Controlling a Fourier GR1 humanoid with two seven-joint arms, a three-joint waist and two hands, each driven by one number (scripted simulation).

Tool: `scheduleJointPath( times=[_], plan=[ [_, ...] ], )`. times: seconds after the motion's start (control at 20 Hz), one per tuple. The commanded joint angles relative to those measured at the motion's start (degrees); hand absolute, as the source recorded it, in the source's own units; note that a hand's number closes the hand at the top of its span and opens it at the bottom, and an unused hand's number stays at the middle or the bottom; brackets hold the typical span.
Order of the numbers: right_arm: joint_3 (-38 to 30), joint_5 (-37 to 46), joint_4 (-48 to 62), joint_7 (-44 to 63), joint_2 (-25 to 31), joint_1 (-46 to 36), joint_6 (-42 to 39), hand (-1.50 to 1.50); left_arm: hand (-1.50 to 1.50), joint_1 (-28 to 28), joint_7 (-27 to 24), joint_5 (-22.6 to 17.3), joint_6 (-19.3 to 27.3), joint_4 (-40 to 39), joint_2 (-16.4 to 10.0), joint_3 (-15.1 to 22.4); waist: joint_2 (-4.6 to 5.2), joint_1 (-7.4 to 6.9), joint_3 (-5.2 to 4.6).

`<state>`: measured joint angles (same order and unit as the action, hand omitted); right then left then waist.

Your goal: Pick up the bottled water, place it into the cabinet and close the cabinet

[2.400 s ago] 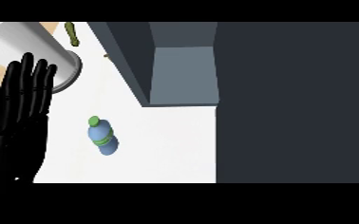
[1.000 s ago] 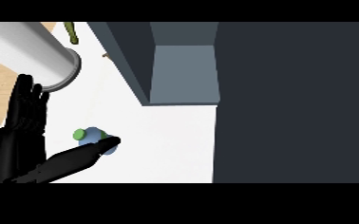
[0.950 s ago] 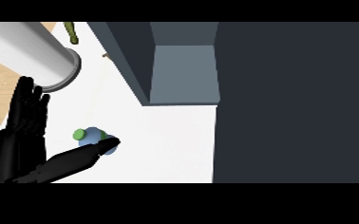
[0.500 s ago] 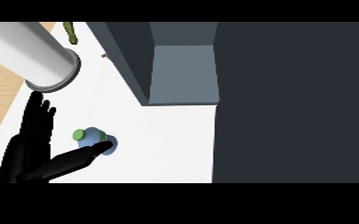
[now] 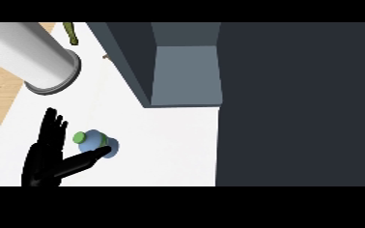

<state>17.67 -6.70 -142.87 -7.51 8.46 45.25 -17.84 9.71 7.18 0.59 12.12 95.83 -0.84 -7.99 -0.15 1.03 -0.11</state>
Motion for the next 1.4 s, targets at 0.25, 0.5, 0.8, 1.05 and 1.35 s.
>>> scheduleJointPath(
  times=[0.25,0.5,0.8,1.05,1.35],
  plan=[
    [-0.43,1.26,-10.75,-2.84,3.29,9.60,-1.33,-1.50,-1.50,-6.85,-14.69,-5.19,-5.68,-22.18,-1.62,-5.68,0.00,0.67,0.00],
    [1.15,0.72,-12.84,-2.55,3.93,11.61,-1.00,-1.50,-1.50,-6.89,-27.13,-4.74,-9.00,-34.58,-0.83,-6.21,0.15,0.47,-0.07],
    [4.19,4.68,-11.33,-6.24,3.17,13.46,0.04,-1.50,1.50,-13.90,-33.26,-7.47,-12.50,-44.99,-1.14,-8.49,0.18,0.64,-0.10],
    [2.03,3.09,-8.93,-10.58,4.77,15.23,-1.53,-1.50,1.50,-16.69,-41.63,-4.67,-11.31,-55.33,-3.19,-9.53,0.18,0.61,-0.03],
    [1.40,3.14,-7.52,-10.54,5.50,13.92,-0.56,-1.50,1.50,-20.25,-49.16,1.66,-5.88,-59.76,-3.33,-6.47,0.31,0.35,-0.03]
  ],
)
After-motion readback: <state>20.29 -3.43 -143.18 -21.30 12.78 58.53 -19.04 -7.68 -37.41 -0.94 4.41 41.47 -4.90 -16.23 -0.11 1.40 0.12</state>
